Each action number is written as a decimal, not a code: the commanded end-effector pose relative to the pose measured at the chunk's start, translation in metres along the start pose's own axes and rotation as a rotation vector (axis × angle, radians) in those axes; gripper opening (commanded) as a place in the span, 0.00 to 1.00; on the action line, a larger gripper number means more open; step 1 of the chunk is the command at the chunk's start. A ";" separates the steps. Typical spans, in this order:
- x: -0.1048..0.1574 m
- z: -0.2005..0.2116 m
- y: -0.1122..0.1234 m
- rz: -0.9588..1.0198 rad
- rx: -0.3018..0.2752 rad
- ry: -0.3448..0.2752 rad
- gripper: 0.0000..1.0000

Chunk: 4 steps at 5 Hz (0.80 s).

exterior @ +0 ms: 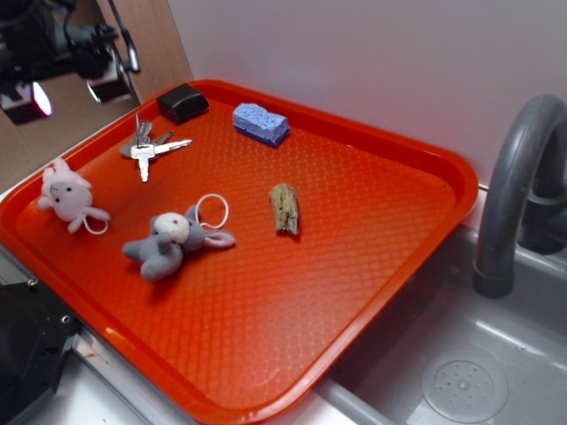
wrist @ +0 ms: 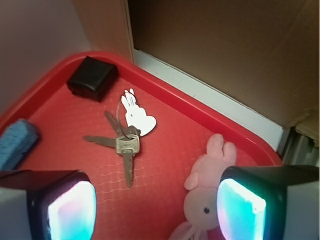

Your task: Grab the pink bunny.

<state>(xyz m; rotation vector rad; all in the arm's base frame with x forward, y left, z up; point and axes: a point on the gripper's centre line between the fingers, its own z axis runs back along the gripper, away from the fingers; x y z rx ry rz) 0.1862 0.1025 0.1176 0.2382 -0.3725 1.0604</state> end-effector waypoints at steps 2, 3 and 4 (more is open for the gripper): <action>0.002 -0.048 0.045 -0.068 0.142 0.011 1.00; -0.013 -0.054 0.051 -0.108 0.149 0.085 1.00; -0.028 -0.066 0.047 -0.119 0.117 0.122 1.00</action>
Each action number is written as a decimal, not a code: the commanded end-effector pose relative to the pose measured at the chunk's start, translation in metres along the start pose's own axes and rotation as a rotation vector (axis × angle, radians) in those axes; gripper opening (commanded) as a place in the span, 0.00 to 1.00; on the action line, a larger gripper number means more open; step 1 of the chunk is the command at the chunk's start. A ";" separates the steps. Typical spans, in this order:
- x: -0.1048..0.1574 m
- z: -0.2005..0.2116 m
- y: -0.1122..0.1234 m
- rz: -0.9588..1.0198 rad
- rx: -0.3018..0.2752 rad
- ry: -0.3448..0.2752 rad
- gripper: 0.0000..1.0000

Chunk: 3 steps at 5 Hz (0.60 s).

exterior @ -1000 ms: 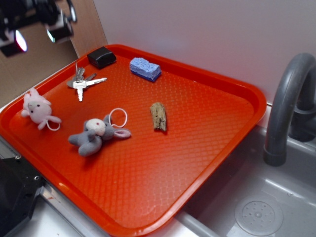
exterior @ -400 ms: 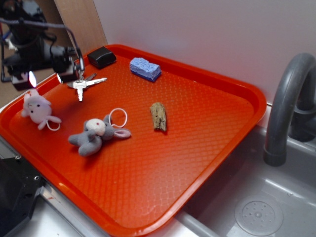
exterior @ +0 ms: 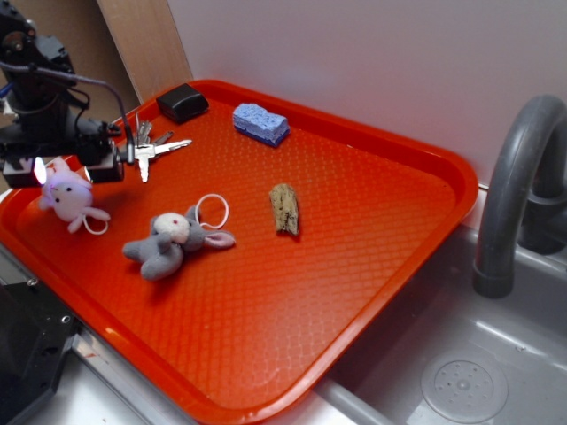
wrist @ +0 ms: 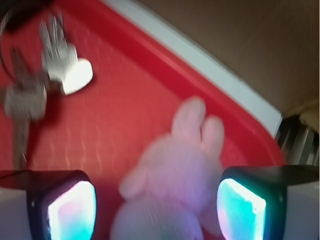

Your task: Grab the pink bunny.

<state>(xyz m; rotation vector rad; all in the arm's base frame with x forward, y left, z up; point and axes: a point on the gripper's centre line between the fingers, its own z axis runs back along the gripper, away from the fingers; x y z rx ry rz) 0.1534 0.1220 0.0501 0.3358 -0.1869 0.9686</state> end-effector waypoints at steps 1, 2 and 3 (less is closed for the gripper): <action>-0.005 -0.019 0.003 -0.036 -0.077 0.031 0.00; -0.004 -0.023 0.003 -0.061 -0.090 0.024 0.00; 0.001 0.006 -0.005 -0.212 -0.143 0.030 0.00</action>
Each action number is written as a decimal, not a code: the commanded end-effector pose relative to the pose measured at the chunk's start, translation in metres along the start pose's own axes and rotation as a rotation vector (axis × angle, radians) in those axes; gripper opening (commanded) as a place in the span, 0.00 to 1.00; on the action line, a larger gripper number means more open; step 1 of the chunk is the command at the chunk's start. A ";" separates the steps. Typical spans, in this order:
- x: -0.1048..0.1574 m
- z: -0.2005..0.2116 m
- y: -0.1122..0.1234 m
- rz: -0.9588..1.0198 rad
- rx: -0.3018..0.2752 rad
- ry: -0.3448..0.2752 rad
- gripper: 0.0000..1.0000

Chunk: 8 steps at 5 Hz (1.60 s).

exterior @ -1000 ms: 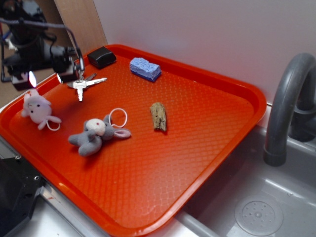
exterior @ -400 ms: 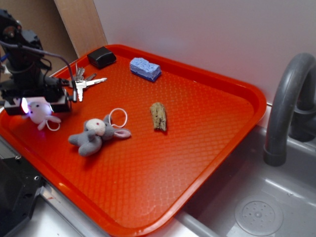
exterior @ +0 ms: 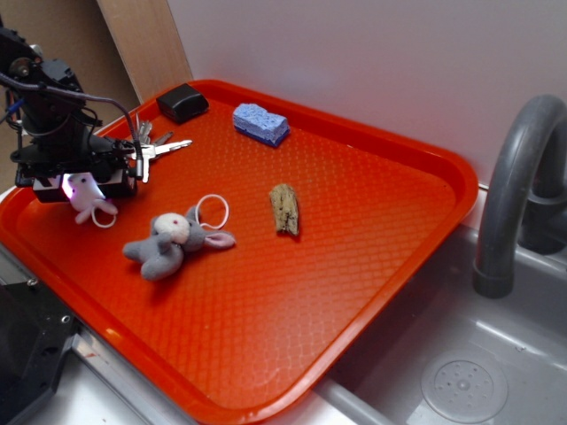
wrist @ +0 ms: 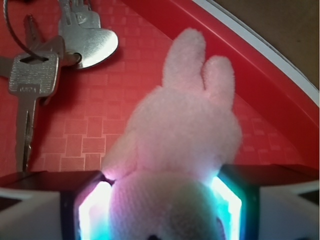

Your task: Grab the pink bunny.

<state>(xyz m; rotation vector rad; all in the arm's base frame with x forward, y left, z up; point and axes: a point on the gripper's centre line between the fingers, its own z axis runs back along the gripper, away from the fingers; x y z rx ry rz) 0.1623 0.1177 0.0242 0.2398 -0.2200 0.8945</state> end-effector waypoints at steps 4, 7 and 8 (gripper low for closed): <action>-0.032 0.198 -0.109 -0.897 -0.080 0.122 0.00; 0.004 0.270 -0.074 -0.792 -0.228 -0.053 0.00; 0.007 0.262 -0.079 -0.842 -0.221 -0.036 0.13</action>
